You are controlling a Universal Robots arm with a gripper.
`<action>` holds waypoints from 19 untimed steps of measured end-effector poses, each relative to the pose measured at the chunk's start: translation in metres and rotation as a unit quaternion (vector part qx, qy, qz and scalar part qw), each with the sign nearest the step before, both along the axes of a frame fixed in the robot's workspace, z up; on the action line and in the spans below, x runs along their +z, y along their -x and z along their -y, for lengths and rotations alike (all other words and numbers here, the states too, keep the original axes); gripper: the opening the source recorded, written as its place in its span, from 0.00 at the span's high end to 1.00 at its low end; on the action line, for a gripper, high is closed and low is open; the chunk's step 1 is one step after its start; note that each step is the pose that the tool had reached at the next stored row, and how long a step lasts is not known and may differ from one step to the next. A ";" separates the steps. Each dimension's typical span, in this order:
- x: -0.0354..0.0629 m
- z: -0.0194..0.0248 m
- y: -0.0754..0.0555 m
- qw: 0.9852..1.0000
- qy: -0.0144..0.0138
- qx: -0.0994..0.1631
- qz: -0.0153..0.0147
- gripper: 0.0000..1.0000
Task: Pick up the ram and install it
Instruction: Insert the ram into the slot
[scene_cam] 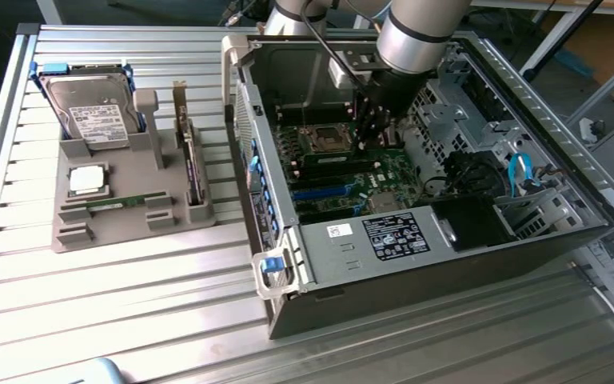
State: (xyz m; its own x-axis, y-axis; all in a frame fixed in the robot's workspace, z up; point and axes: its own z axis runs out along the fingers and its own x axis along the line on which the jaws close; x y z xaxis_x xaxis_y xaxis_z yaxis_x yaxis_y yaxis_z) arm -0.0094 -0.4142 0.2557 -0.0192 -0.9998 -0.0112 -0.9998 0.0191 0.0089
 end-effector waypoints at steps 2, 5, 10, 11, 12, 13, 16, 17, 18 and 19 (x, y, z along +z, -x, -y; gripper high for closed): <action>-0.0001 0.0000 0.000 1.000 0.000 0.000 0.000 0.88; -0.0010 0.0000 0.000 1.000 0.000 0.000 0.000 0.88; -0.0021 0.0000 0.000 1.000 0.000 0.000 0.000 0.88; -0.0022 0.0000 0.000 1.000 0.000 0.000 0.000 0.88; -0.0022 0.0000 0.000 1.000 0.000 0.000 0.000 0.88; -0.0024 0.0000 0.000 1.000 0.000 0.000 0.000 0.88; -0.0031 0.0000 0.000 1.000 0.000 0.000 0.000 0.88; -0.0033 0.0000 0.000 1.000 0.000 0.000 0.000 0.88; -0.0035 0.0000 0.000 1.000 0.000 0.000 0.000 0.88; -0.0036 0.0000 0.000 1.000 0.000 0.000 0.000 0.88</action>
